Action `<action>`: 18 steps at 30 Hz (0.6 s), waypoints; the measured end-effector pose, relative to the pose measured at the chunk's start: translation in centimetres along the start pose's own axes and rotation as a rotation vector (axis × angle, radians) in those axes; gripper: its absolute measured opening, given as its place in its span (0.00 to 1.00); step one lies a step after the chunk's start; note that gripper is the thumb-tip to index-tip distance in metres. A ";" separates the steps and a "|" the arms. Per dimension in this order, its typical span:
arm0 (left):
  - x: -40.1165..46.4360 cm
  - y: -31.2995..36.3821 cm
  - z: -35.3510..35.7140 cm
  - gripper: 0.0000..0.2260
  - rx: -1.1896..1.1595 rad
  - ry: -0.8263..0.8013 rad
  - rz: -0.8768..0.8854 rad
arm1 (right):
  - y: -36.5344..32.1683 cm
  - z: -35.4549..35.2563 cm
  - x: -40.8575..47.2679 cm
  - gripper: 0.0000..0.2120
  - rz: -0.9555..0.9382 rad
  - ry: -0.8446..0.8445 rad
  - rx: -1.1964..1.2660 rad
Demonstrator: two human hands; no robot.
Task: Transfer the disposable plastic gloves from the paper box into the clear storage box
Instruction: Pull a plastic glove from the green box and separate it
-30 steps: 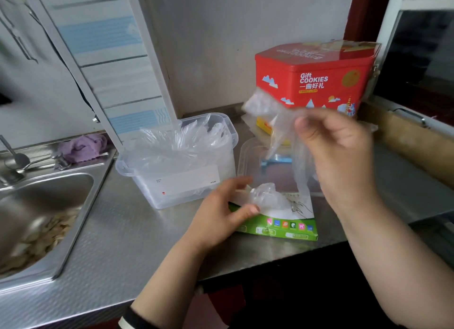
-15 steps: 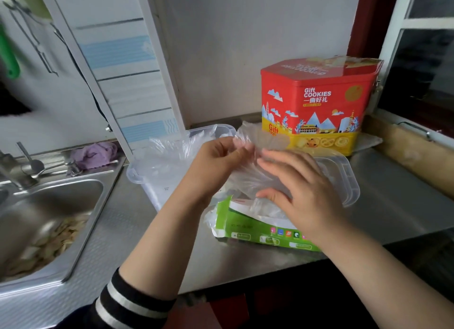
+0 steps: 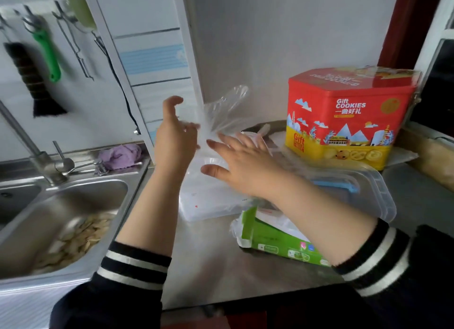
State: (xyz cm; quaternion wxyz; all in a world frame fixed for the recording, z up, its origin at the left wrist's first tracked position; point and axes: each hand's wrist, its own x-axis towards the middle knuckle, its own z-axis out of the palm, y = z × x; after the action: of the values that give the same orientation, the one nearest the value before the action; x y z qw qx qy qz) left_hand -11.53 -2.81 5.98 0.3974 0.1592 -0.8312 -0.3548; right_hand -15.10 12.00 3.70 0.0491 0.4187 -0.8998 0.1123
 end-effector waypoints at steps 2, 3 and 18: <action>1.0 -1.0 -0.2 0.17 0.264 -0.026 -0.009 | -0.5 -0.6 1.7 0.38 0.010 -0.125 0.042; 1.2 -1.4 -0.2 0.16 0.408 -0.062 -0.019 | -0.5 -0.7 2.6 0.40 0.020 -0.206 0.068; 3.3 -5.8 0.9 0.12 1.113 -0.493 0.099 | 1.5 -1.1 3.5 0.28 0.069 -0.080 0.320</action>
State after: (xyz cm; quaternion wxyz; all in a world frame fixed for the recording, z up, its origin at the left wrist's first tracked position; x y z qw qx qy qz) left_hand -14.42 -8.24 3.27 0.0667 0.2175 -0.9657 0.1252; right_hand -18.46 10.64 5.19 -0.0580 0.3943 -0.8855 0.2388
